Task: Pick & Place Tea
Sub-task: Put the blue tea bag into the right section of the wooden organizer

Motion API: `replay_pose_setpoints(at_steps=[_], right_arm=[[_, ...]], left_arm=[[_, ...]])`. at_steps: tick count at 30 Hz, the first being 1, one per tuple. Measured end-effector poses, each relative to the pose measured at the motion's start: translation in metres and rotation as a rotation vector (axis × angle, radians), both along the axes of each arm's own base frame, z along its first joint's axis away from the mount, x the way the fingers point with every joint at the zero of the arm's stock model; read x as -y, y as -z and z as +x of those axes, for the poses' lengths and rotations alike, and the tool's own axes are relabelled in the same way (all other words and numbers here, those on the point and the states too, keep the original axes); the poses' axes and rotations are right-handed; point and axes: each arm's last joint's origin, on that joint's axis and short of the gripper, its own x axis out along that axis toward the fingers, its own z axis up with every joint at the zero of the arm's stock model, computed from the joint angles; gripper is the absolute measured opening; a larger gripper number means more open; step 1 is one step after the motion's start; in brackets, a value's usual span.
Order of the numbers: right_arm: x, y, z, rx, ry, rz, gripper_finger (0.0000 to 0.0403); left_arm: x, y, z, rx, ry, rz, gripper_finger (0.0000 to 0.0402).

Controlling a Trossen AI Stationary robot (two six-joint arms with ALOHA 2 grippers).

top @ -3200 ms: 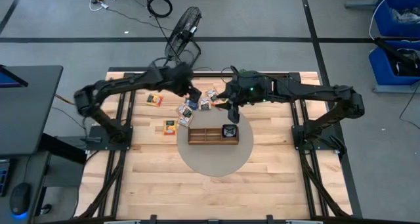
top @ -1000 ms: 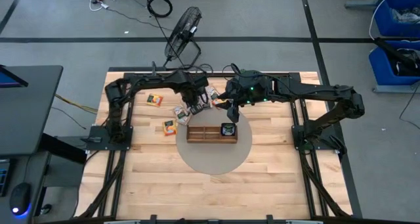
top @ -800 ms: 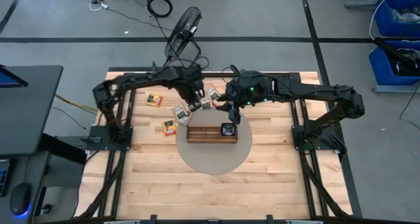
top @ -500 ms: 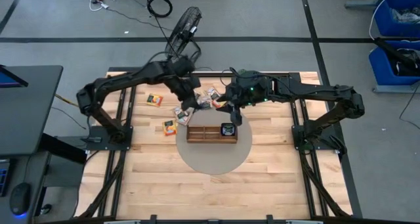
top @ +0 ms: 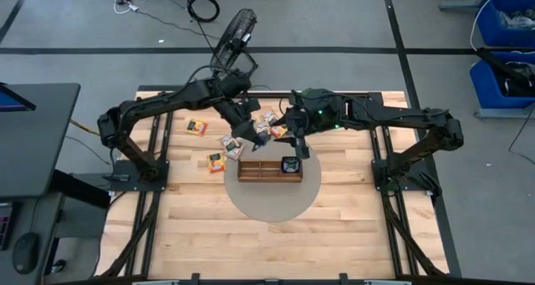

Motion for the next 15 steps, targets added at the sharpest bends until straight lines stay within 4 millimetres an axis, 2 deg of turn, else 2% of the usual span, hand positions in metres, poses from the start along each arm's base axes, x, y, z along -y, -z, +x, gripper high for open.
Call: replay_pose_setpoints(at_steps=[4,9,15], right_arm=[[-0.002,0.002,0.002,-0.009,-0.034,0.076,0.0228],[-0.003,0.005,0.003,-0.024,-0.059,0.089,0.0223],[-0.003,0.007,0.003,-0.036,-0.068,0.110,0.0200]], left_arm=[[0.007,-0.003,0.006,0.025,0.009,-0.008,0.0005],[0.014,-0.004,0.009,0.041,0.029,-0.004,0.0005],[0.014,-0.005,0.010,0.046,0.022,-0.010,0.0005]])
